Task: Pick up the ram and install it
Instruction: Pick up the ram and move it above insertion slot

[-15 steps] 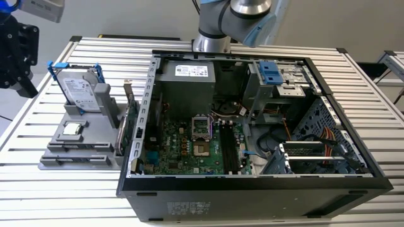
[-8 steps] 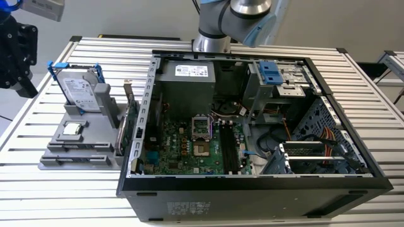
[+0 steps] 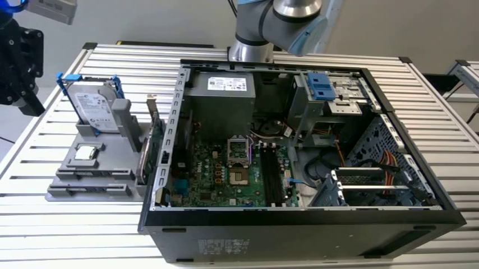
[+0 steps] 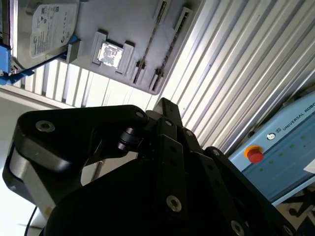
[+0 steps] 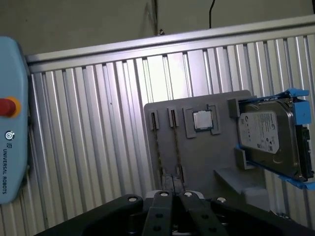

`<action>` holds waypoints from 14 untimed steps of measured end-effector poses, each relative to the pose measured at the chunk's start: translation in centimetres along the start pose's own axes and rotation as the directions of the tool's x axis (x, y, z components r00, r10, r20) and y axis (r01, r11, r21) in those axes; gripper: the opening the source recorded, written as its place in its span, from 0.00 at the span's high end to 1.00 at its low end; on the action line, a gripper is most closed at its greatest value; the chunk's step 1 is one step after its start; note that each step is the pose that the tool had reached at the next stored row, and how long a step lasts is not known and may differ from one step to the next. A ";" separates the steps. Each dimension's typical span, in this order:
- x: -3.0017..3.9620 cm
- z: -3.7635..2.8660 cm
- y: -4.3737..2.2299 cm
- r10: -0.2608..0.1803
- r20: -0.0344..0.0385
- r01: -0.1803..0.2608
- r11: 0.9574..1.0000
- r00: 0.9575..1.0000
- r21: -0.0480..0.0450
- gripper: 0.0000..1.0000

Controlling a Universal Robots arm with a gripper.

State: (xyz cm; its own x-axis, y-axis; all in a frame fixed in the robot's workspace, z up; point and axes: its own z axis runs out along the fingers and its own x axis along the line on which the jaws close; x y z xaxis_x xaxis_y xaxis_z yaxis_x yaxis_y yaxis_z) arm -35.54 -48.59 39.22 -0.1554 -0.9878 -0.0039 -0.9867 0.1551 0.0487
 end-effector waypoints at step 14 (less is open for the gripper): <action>0.00 0.02 0.00 -0.047 -0.002 0.047 0.999 0.999 0.001 1.00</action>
State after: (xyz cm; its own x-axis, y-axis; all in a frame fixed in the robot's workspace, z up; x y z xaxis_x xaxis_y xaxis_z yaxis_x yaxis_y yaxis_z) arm -35.54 -48.59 39.20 -0.1087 -0.9941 -0.0041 -0.9930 0.1084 0.0479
